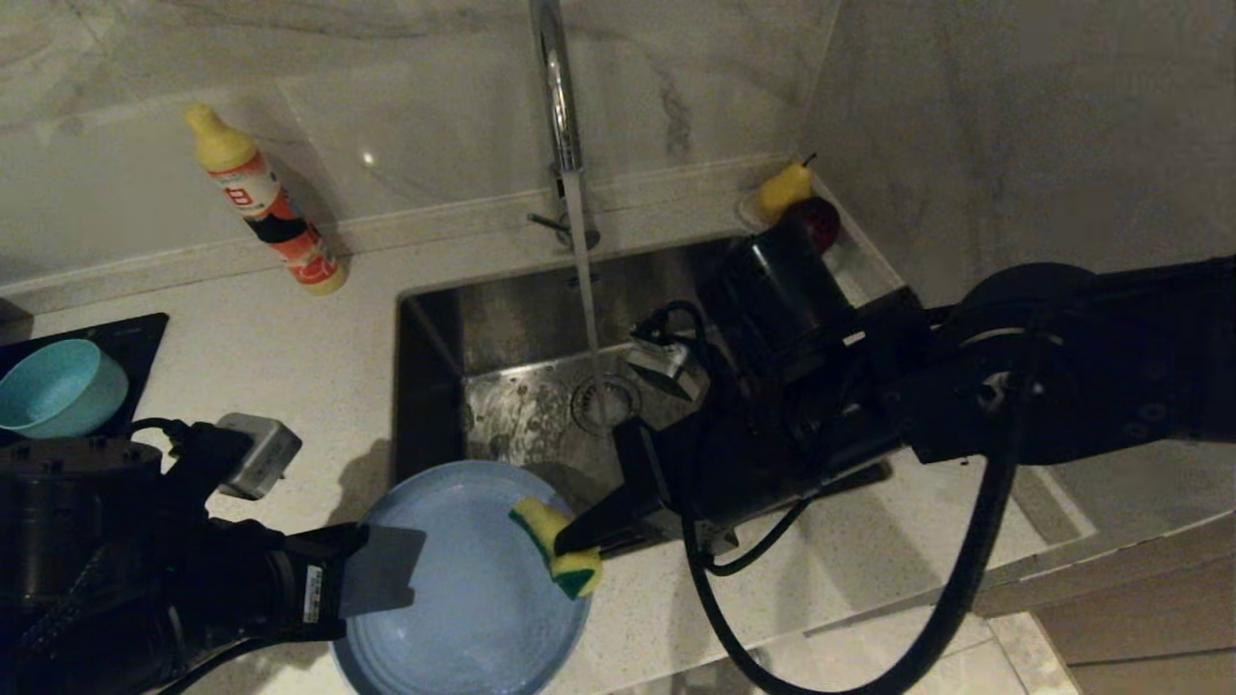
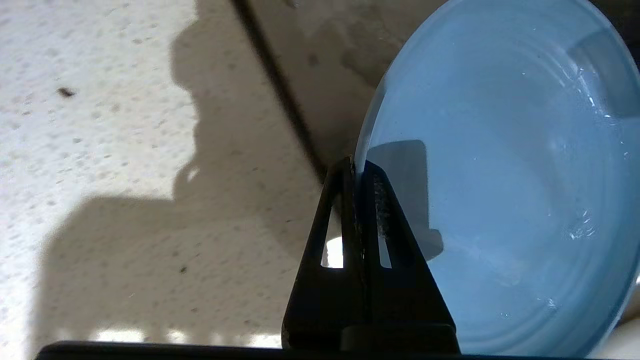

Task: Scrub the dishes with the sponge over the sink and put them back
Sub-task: Wipe the plate

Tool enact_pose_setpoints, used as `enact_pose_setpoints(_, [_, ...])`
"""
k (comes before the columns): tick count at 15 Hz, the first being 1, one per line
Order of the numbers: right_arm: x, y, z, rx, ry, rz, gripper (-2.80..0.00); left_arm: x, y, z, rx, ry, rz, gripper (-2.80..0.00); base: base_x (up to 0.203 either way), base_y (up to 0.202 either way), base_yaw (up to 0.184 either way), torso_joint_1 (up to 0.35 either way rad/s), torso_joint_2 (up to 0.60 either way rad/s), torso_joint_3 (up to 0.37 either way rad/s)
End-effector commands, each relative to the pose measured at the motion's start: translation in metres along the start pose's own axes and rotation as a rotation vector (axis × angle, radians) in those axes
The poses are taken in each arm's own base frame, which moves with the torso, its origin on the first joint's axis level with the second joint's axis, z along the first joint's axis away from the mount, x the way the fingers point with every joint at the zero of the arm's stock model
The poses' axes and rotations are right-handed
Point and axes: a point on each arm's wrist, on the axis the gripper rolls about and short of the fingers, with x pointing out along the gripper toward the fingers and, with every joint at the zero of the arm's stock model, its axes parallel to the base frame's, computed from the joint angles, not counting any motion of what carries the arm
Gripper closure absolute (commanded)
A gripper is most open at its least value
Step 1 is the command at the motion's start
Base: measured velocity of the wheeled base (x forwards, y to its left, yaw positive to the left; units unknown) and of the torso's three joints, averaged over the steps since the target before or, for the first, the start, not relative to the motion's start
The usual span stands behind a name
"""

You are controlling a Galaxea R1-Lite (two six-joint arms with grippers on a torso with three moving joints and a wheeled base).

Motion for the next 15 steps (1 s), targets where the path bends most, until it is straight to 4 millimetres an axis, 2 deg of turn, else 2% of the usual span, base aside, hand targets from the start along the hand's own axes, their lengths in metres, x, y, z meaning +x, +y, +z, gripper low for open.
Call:
enact_pose_setpoints(1, [0.014,-0.010,0.002,0.025,0.012,-0.036,0.00,0.002,-0.005,0.001,0.004,-0.013,-0.021,0.00,0.000,0.000,0.000,0.000,0.00,0.000])
enact_pose_setpoints(5, [0.033,-0.020,-0.003,0.052,0.060,-0.069,0.00,0.013,-0.010,-0.001,0.014,0.004,-0.037,0.00,0.000,0.000,0.000,0.000,0.00,0.000])
enact_pose_setpoints(12, [0.062,-0.046,0.010,0.084,0.044,-0.147,0.00,0.029,-0.018,-0.004,0.043,0.042,-0.044,0.00,0.000,0.000,0.000,0.000,0.00,0.000])
enact_pose_setpoints(15, [0.066,-0.052,0.017,0.110,0.023,-0.163,0.00,0.033,-0.023,-0.005,0.055,0.036,-0.039,0.00,0.000,0.000,0.000,0.000,0.00,0.000])
